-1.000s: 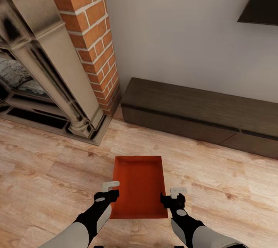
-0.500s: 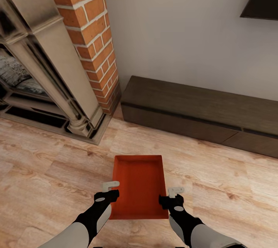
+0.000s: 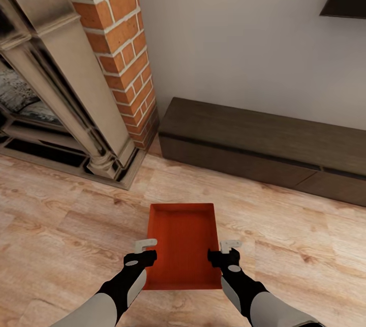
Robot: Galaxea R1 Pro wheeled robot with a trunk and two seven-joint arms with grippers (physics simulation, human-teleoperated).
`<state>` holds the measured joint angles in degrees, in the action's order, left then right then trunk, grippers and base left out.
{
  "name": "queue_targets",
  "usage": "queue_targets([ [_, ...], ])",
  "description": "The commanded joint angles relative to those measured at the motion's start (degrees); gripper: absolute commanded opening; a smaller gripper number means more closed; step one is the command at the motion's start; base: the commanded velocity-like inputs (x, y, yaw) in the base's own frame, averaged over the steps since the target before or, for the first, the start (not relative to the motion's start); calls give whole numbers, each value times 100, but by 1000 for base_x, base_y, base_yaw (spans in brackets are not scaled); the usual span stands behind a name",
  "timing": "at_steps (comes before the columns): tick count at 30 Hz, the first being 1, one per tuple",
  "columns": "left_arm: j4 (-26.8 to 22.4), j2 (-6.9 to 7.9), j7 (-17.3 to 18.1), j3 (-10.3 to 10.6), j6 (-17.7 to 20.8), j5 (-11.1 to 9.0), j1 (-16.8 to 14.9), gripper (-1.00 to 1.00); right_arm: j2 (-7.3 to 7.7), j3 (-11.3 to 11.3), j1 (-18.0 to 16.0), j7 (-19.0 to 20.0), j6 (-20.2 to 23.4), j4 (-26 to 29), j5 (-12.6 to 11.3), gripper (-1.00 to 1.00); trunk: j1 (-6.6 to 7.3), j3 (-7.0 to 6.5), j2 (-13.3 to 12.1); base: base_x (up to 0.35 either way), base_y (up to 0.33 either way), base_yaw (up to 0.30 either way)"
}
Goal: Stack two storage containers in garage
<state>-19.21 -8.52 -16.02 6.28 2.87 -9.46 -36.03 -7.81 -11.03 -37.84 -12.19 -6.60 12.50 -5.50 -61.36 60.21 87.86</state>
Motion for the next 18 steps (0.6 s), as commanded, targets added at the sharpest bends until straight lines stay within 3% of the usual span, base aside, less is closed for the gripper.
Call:
queue_targets([
  [1, -12, 3, -42, 51, 30, -54, 0, 100, 1, -48, -4, -28, -24, 0, -58, 100, -22, 21, 43, 0, 0, 0],
  [5, -10, 2, -42, 61, 33, -31, 0, 100, -2, -51, -4, -24, -33, 18, -41, 100, -110, 93, 204, 0, 0, 0],
  [18, -53, 15, -42, 105, 65, -3, 0, 100, -1, -76, -4, -28, -67, 24, 3, 100, -110, 93, 204, 0, 0, 0],
])
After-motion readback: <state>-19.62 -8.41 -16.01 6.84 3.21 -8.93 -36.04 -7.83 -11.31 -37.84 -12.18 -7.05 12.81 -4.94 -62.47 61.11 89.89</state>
